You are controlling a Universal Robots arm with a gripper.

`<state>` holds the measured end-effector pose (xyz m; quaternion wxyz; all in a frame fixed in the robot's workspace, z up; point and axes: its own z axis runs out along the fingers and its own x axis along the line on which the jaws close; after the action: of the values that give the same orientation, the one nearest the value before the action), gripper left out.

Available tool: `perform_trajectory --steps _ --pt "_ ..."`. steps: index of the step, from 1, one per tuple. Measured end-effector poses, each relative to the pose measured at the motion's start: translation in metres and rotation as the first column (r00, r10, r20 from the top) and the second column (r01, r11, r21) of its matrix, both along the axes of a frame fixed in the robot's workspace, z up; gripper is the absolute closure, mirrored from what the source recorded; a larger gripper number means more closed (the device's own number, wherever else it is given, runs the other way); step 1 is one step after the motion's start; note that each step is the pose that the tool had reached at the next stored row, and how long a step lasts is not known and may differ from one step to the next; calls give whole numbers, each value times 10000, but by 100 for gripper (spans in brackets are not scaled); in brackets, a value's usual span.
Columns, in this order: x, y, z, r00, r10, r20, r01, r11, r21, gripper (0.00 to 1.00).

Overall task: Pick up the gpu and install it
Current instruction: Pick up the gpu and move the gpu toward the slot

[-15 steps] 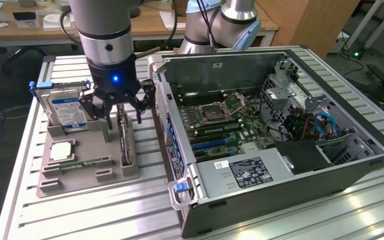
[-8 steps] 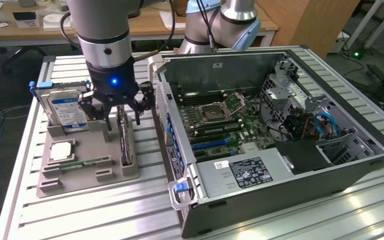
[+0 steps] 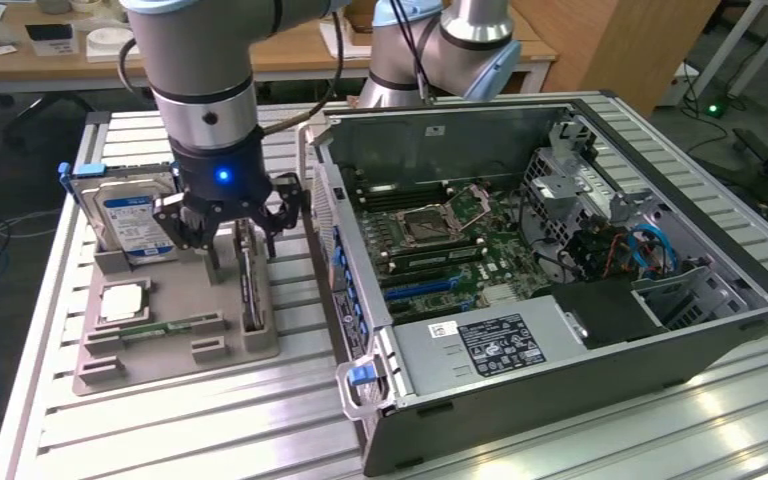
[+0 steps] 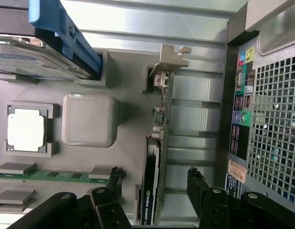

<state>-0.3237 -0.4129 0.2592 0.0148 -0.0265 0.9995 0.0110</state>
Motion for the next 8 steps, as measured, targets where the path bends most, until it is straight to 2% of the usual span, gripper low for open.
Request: perform_trajectory --steps 8 --pt "-2 1 -144 10000 -1 1 1 10000 1 34"
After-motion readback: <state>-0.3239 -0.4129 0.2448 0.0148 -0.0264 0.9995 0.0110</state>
